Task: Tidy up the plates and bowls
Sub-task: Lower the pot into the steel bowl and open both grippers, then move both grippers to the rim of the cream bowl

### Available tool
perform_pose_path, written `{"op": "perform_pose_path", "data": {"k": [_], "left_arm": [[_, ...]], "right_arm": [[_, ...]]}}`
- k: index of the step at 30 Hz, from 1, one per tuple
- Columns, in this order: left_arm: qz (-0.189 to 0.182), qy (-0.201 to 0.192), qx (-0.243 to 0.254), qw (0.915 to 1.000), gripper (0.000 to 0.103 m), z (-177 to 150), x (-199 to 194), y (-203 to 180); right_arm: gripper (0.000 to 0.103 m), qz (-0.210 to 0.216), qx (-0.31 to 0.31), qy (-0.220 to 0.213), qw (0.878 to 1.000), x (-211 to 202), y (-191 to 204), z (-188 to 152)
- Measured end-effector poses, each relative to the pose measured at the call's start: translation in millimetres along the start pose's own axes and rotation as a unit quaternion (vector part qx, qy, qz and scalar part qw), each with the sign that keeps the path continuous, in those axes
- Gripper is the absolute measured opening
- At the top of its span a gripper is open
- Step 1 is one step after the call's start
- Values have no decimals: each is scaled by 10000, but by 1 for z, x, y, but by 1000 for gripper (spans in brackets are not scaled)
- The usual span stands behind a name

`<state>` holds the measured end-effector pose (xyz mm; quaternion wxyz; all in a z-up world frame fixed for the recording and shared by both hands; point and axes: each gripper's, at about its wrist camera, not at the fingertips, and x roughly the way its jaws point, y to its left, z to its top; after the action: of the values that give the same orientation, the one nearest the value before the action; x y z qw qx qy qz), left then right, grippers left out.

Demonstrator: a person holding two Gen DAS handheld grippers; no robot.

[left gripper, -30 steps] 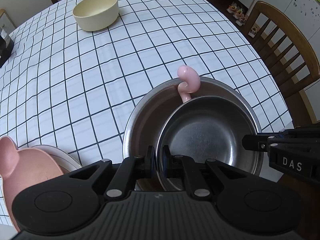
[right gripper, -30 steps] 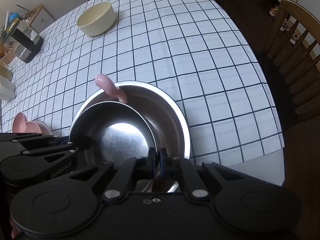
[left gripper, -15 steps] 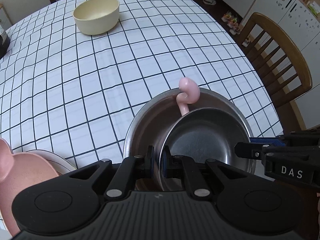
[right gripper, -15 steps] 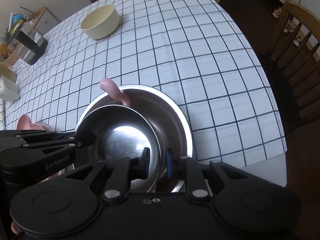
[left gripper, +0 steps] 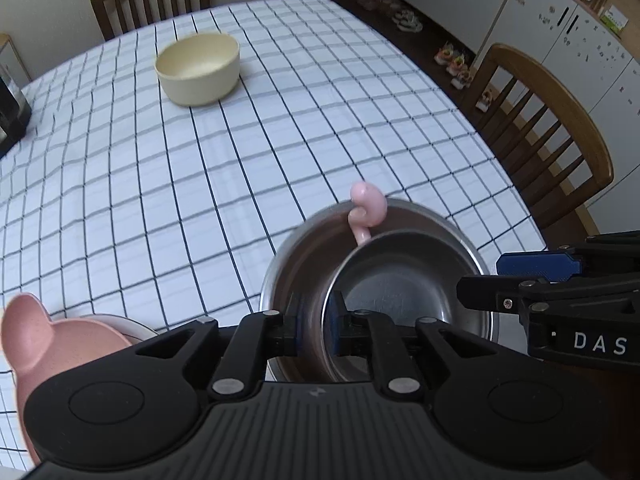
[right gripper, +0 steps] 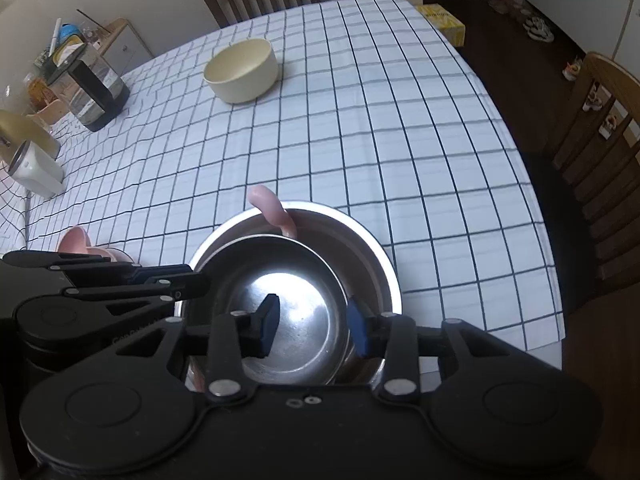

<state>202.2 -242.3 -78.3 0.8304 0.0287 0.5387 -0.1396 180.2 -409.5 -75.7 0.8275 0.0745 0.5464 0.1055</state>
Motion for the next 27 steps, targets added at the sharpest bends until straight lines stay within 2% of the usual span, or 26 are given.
{"op": "perform_pose_path", "data": {"k": [2, 4, 7, 12, 16, 22, 27], "left_arm": [[32, -102, -3, 9999, 20, 1, -7, 1], [48, -218, -52, 9997, 35, 2, -14, 3], [109, -410, -75, 9991, 50, 5, -24, 5], [154, -687, -115, 9975, 52, 18, -41, 11], [297, -1041, -153, 9940, 68, 30, -55, 19], [302, -1344, -343, 9899, 75, 53, -65, 39], [345, -1547, -527, 9860, 77, 72, -66, 56]], "right_arm": [[43, 27, -53, -80, 9999, -6, 2, 1], [48, 74, -80, -151, 9998, -10, 4, 3], [49, 115, -145, -244, 9995, -17, 7, 6], [59, 145, -343, -503, 9980, -30, 13, 19], [65, 176, -571, -713, 9957, -40, 20, 37], [81, 204, -834, -986, 9914, -47, 31, 69], [89, 202, -975, -1163, 9882, -45, 37, 95]]}}
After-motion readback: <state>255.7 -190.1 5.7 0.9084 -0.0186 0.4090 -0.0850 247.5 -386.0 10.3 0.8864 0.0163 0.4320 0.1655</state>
